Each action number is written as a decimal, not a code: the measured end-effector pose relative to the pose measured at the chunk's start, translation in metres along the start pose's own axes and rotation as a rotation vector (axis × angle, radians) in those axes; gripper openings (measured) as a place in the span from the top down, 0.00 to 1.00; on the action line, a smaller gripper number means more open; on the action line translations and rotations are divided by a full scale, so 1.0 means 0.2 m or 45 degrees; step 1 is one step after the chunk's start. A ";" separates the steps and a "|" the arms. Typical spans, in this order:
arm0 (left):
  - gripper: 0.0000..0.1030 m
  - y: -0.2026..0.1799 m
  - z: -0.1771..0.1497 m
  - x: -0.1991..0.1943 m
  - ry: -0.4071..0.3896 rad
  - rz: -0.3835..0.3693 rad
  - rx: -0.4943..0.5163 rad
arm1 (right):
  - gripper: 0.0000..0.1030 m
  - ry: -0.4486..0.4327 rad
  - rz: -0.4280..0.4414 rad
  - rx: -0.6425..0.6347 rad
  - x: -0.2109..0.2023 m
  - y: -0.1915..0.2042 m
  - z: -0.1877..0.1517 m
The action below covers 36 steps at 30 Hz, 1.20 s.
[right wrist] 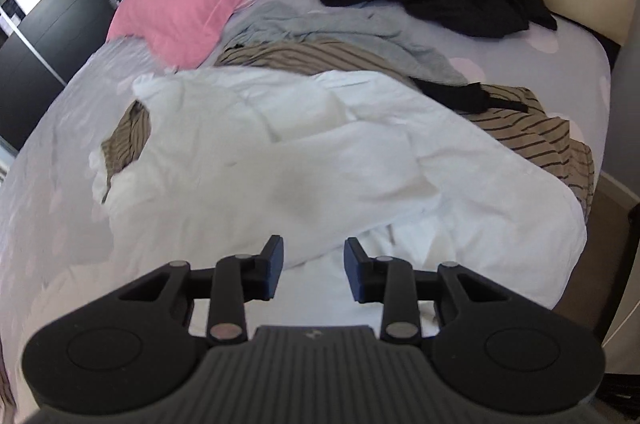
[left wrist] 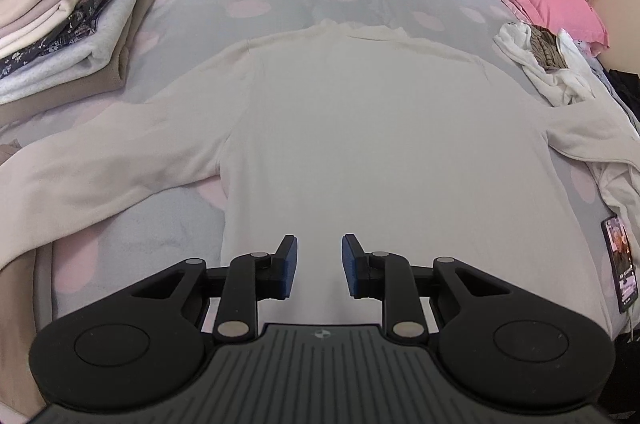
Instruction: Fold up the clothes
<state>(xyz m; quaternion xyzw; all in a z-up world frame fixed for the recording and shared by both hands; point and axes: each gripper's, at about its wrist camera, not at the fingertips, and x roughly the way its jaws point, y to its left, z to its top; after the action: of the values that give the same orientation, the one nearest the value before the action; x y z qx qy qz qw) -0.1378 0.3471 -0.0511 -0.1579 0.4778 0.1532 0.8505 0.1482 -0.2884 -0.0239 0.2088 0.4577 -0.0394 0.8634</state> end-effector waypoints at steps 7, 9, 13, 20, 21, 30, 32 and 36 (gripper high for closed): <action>0.79 -0.03 0.03 0.12 0.073 0.061 0.046 | 0.65 0.038 -0.054 0.169 0.14 -0.16 0.09; 0.79 -0.04 0.03 0.15 0.093 0.064 0.060 | 0.65 0.048 -0.049 0.221 0.17 -0.20 0.09; 0.79 -0.08 0.02 0.19 0.120 0.074 0.103 | 0.65 0.051 -0.024 0.311 0.23 -0.25 0.08; 0.79 -0.10 0.01 0.21 0.136 0.094 0.133 | 0.98 -0.062 -0.085 0.216 0.15 -0.16 0.11; 0.79 -0.10 0.02 0.21 0.134 0.095 0.129 | 0.98 -0.083 -0.085 0.188 0.13 -0.12 0.12; 0.79 -0.12 0.02 0.15 0.097 0.120 0.171 | 0.98 -0.202 0.169 -0.170 -0.15 0.38 0.04; 0.79 -0.12 0.02 0.12 0.085 0.120 0.178 | 0.98 -0.194 0.247 -0.271 -0.20 0.53 -0.02; 0.79 -0.12 0.03 0.07 0.056 0.110 0.177 | 0.98 -0.163 0.377 -0.453 -0.29 0.81 -0.16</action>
<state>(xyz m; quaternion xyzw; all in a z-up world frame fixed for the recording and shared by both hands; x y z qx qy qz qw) -0.1169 0.3289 -0.0579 -0.0810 0.5121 0.1529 0.8413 0.1318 -0.1349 0.0603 0.1151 0.3660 0.1557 0.9103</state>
